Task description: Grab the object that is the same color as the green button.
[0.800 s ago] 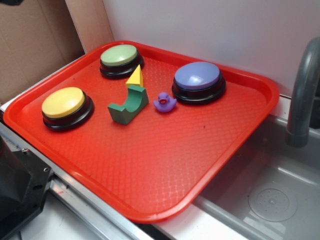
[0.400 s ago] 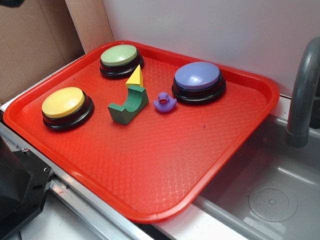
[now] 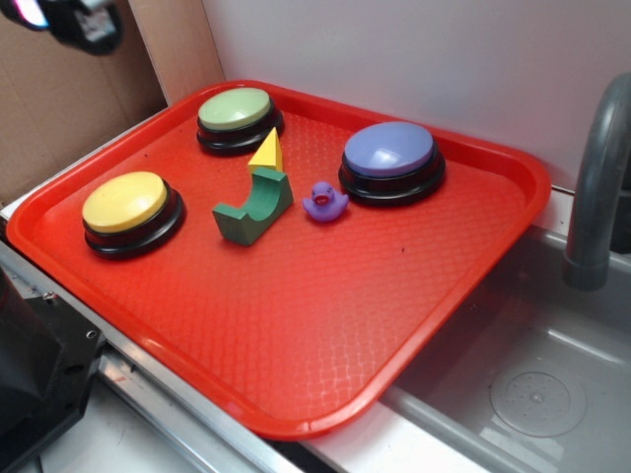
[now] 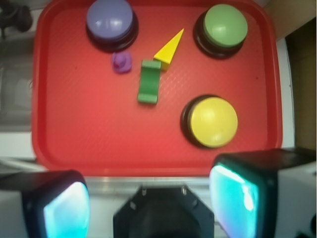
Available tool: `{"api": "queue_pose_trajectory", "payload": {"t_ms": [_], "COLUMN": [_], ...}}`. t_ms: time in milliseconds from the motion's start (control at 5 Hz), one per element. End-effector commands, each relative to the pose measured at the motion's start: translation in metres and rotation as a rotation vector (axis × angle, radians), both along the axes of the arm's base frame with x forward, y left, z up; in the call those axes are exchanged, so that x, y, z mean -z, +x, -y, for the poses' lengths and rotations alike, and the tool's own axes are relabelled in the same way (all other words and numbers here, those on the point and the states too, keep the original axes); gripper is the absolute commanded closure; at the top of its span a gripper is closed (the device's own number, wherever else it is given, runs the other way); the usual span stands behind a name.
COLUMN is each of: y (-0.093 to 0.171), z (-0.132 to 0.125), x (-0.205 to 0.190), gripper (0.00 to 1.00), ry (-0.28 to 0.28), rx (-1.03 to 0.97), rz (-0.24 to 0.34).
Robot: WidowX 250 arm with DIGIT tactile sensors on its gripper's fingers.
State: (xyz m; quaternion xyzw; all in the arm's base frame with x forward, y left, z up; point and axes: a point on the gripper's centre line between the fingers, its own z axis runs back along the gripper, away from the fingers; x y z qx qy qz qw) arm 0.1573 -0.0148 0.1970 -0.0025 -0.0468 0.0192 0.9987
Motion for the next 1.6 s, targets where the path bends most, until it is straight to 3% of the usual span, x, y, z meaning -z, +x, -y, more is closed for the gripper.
{"api": "queue_pose_trajectory", "payload": {"t_ms": [0,200,400,800,1400], "y": [0.042,0.057,0.064,0.072,0.065], "z": [-0.006,-0.007,-0.010,-0.005,-0.008], "x": [0.045,0.073,0.098,0.137,0.172], "gripper": [0.00,0.00,0.00,0.00,0.00], "ry": [0.013,-0.001,-0.009,-0.025,-0.023], "rx": [-0.063,-0.055,-0.093,-0.072,-0.084], "rz": [0.014,-0.008,0.011,-0.040,-0.117]}}
